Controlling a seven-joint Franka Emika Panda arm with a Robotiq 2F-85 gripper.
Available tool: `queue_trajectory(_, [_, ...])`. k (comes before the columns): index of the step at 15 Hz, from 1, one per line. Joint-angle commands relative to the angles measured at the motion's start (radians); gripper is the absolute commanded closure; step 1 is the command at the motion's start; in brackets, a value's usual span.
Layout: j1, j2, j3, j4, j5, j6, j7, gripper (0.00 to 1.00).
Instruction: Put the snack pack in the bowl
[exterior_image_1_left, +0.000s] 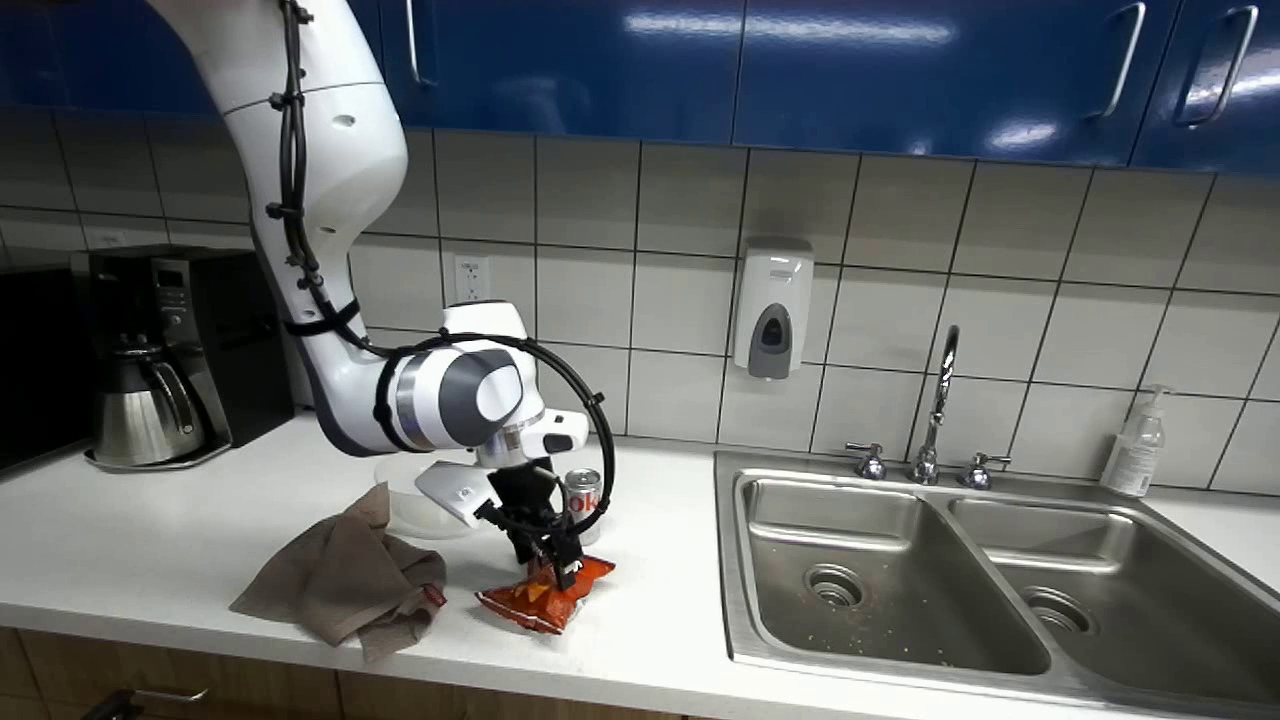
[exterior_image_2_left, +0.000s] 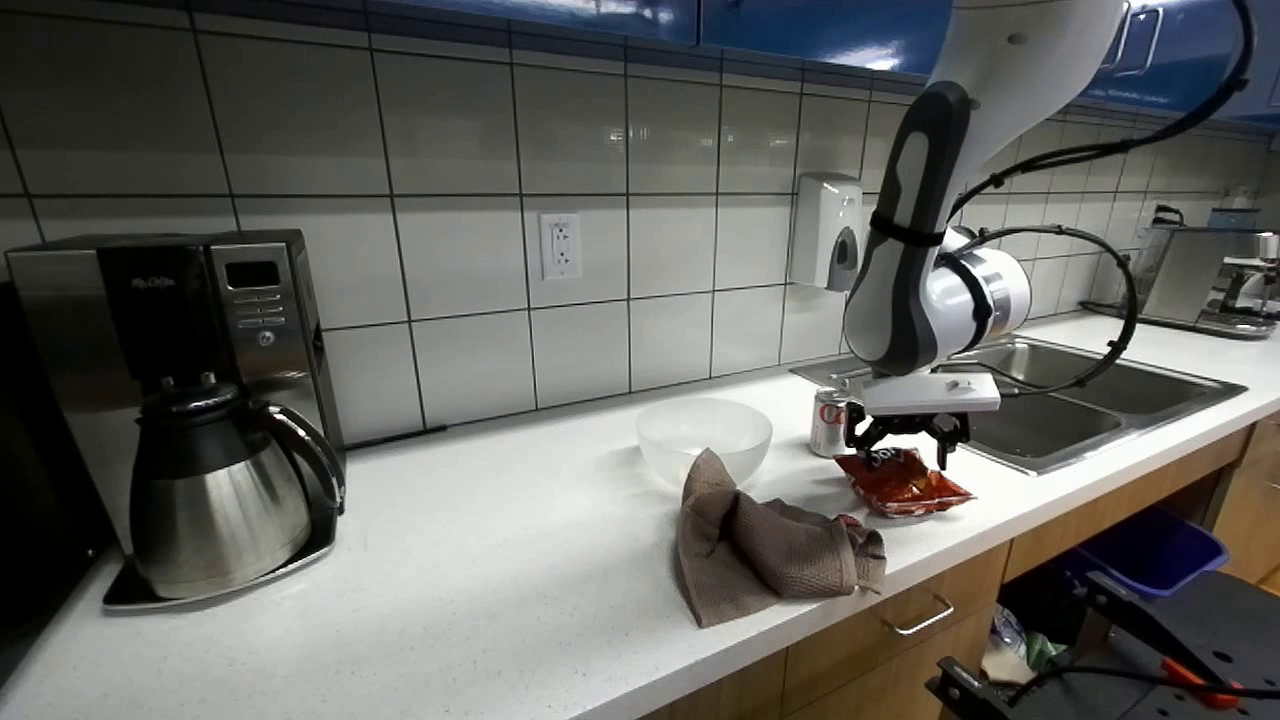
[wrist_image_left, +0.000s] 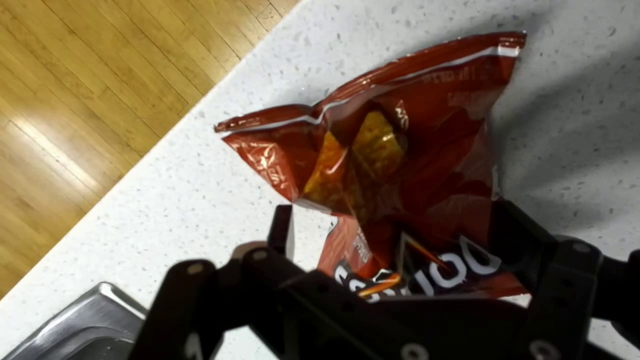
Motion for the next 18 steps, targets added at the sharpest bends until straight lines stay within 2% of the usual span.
queue_trajectory(1, [0.027, -0.003, -0.024, 0.011, 0.038, 0.004, -0.024, 0.00])
queue_trajectory(18, [0.029, -0.085, -0.046, -0.051, 0.051, 0.038, -0.052, 0.00])
